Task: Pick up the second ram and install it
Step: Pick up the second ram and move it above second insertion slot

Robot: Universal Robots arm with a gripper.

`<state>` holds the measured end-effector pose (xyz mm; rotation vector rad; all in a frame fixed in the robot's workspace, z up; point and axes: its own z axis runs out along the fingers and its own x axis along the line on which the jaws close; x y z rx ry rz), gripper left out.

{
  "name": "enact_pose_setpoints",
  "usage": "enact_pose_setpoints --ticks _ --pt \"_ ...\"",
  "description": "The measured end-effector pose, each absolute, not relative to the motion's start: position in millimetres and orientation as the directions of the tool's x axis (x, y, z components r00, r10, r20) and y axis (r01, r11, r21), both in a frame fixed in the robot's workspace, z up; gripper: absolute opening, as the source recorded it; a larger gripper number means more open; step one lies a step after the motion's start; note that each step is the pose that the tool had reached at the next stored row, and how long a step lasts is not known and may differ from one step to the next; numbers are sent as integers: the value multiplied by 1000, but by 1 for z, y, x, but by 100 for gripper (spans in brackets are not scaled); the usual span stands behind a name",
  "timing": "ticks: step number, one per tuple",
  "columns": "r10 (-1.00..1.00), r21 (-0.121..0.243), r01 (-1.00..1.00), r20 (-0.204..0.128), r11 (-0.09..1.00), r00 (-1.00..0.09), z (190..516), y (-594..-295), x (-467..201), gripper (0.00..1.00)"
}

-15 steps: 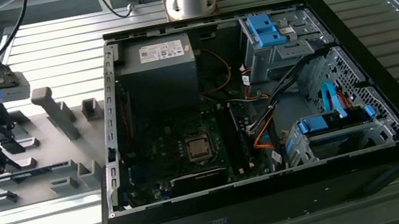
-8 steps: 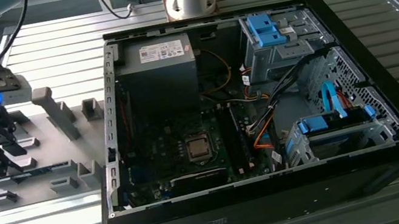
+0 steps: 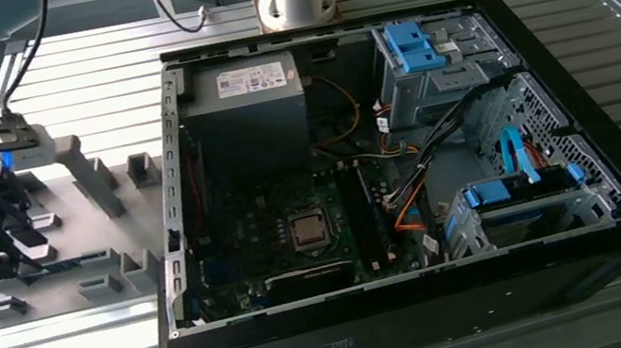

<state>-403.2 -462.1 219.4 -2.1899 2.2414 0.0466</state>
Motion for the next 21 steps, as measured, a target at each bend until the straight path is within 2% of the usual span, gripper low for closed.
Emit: enact_pose_setpoints --ticks 21 --pt "-999 10 -1000 -25 22 -22 194 -463 -406 42"
